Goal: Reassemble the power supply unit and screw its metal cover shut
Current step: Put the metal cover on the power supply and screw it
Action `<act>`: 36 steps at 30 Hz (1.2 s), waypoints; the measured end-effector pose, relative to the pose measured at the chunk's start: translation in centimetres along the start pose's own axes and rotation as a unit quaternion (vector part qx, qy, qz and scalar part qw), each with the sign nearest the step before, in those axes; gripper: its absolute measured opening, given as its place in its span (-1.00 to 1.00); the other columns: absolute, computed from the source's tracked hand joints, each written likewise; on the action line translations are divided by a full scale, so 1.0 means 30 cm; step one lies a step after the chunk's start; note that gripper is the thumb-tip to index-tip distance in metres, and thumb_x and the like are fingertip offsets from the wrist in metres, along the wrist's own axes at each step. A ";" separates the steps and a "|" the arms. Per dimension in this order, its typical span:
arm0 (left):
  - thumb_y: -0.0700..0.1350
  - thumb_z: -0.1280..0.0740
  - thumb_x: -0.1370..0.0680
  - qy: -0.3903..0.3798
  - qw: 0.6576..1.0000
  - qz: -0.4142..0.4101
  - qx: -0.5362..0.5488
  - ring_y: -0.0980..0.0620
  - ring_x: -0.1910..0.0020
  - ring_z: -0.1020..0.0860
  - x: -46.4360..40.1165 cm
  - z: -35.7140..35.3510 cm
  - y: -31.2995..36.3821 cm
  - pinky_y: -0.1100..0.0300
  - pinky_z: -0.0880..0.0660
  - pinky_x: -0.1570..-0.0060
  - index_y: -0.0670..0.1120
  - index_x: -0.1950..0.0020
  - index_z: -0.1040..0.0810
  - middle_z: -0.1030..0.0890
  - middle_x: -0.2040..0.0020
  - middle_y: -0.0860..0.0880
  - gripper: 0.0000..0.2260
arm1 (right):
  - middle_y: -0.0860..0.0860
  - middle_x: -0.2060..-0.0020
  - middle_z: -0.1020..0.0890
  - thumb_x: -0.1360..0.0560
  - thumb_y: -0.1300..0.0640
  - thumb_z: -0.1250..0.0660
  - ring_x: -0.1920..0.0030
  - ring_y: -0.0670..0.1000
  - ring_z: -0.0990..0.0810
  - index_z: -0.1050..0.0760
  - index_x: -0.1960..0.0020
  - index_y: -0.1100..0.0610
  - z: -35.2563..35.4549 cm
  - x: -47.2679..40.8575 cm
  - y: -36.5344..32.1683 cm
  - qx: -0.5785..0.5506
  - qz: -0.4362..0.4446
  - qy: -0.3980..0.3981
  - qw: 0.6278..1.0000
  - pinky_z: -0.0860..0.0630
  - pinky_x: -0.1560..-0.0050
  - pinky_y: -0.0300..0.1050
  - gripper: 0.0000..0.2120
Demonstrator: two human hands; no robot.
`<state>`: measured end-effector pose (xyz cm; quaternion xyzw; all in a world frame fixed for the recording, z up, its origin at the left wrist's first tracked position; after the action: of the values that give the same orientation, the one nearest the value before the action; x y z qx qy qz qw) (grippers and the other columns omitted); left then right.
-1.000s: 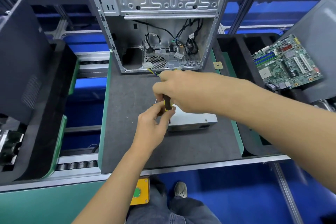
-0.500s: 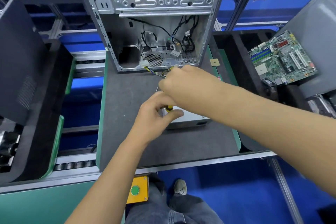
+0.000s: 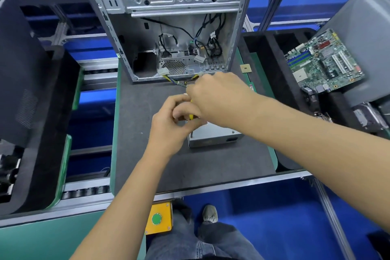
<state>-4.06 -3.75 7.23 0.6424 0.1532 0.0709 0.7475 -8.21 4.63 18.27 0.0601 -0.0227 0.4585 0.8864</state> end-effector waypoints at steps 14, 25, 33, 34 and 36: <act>0.04 -0.44 -0.40 -0.069 0.997 0.039 0.005 0.12 0.19 -0.57 -0.023 0.005 -0.036 0.22 -0.46 0.09 0.25 -0.29 -0.42 -0.66 0.20 0.11 -0.51 | -0.04 -0.02 -0.40 -0.56 0.11 -0.28 -0.02 0.00 -0.44 -0.48 -0.21 0.02 -0.036 0.001 0.026 -0.188 0.073 -0.063 0.977 -0.41 -0.03 -0.04 -0.77; -0.21 -0.55 -0.35 -0.005 1.000 0.019 0.019 -0.03 0.16 -0.61 -0.083 0.013 0.070 0.13 -0.59 0.04 0.23 -0.18 -0.51 -0.67 0.18 -0.05 -0.47 | -0.02 0.24 -0.57 -0.47 -0.02 -0.43 0.21 -0.01 -0.49 -0.53 0.02 0.07 0.010 -0.069 0.127 -0.304 0.003 0.091 0.948 -0.49 0.13 -0.08 -0.80; -0.28 -0.44 -0.52 -0.019 0.996 -0.013 -0.089 0.09 0.00 -0.67 -0.334 0.021 0.077 0.19 -0.58 -0.06 -0.05 -0.14 -0.65 -0.70 0.02 0.05 -0.76 | -0.09 0.40 -0.52 -0.52 0.03 -0.39 0.38 -0.19 -0.46 -0.57 0.13 0.10 0.049 -0.101 0.403 -0.340 -0.123 0.264 0.894 -0.34 0.28 -0.42 -0.85; -0.28 -0.42 -0.53 -0.023 0.993 0.004 -0.113 0.09 -0.01 -0.66 -0.337 0.019 0.036 0.18 -0.57 -0.12 -0.06 -0.17 -0.65 -0.69 0.00 0.05 -0.76 | -0.12 0.43 -0.51 -0.53 0.04 -0.38 0.39 -0.20 -0.47 -0.56 0.13 0.09 0.032 -0.102 0.422 -0.338 -0.132 0.258 0.896 -0.35 0.30 -0.42 -0.86; -0.28 -0.40 -0.55 -0.033 0.985 0.046 -0.161 0.16 -0.01 -0.63 -0.330 0.004 -0.049 0.29 -0.52 -0.17 -0.07 -0.20 -0.65 -0.68 -0.04 0.05 -0.74 | -0.15 0.45 -0.48 -0.54 0.04 -0.38 0.41 -0.17 -0.46 -0.53 0.14 0.06 -0.009 -0.103 0.449 -0.334 -0.149 0.242 0.899 -0.35 0.34 -0.37 -0.88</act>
<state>-13.48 -7.11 7.16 0.5220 0.0852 0.1080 0.8418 -20.99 9.88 18.85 -0.3501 0.0499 0.2872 0.8902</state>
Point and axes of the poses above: each hand's wrist, its own x-axis away from the middle knuckle, its own z-axis out of the back of the hand, y = z × x, the point moved 7 cm from there along -x, towards the middle knuckle
